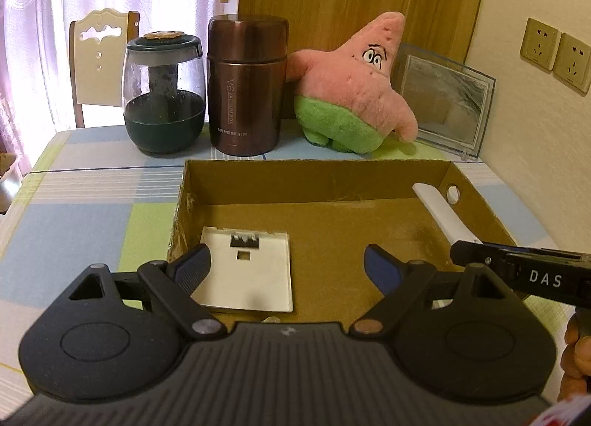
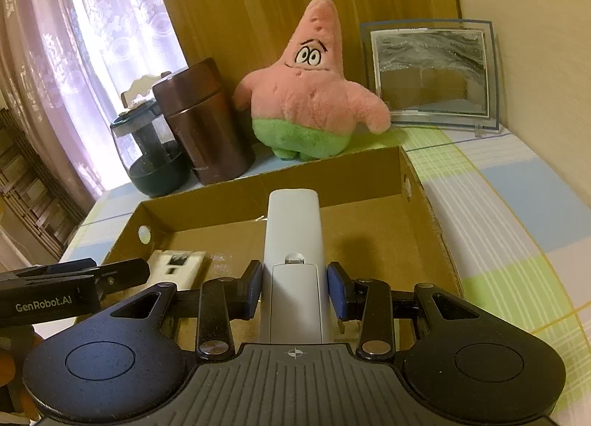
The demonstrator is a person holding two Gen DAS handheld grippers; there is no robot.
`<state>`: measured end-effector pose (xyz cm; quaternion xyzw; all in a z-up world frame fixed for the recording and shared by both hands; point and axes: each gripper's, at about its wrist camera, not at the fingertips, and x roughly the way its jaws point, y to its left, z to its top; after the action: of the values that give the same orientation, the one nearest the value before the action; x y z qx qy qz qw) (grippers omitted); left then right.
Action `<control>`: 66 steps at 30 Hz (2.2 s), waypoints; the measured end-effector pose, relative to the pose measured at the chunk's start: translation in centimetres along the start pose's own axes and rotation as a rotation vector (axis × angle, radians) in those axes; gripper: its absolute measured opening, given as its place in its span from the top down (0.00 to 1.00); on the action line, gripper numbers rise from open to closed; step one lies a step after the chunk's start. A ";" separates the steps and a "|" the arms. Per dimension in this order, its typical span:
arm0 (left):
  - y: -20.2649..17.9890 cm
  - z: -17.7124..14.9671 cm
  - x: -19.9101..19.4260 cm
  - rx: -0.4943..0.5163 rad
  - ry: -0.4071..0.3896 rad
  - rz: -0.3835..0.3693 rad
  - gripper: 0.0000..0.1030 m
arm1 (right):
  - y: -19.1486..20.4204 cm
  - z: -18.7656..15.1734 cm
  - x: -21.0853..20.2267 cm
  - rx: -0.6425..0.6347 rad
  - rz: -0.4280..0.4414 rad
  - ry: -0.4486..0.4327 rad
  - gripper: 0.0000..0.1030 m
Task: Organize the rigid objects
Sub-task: 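Open both tools to drop the switch plate and remote into the box, then withdraw both tools from the box toward the remaining table items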
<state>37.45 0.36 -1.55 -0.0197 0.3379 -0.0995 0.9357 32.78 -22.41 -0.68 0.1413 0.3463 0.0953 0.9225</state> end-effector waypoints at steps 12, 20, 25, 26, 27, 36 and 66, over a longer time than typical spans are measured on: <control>-0.1 0.0 -0.2 0.007 0.002 0.001 0.15 | 0.7 -0.1 0.3 0.001 0.022 0.003 0.66; 0.2 -0.3 0.0 0.015 0.010 0.027 0.15 | 0.8 -0.4 0.2 -0.009 0.039 -0.047 0.34; 0.3 -0.1 -0.3 0.011 0.005 0.024 0.15 | 0.0 -0.1 -0.2 0.016 0.026 -0.062 0.34; 0.3 -0.1 -0.4 0.015 0.004 0.022 0.15 | -0.1 0.0 -0.3 0.018 0.022 -0.064 0.34; 0.2 -0.1 -0.5 0.018 0.003 0.021 0.15 | -0.2 0.0 -0.4 0.019 0.018 -0.067 0.34; -0.2 -0.2 -1.5 0.040 -0.007 0.022 0.15 | -0.6 0.1 -1.5 0.008 0.001 -0.081 0.34; -2.8 -9.2 -12.8 0.148 -0.009 0.010 0.15 | -3.1 -8.5 -14.8 -0.073 -0.069 -0.048 0.34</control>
<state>21.46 0.47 -0.33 0.0508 0.3253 -0.1194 0.9367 16.44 -27.69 1.25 0.0980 0.3252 0.0726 0.9378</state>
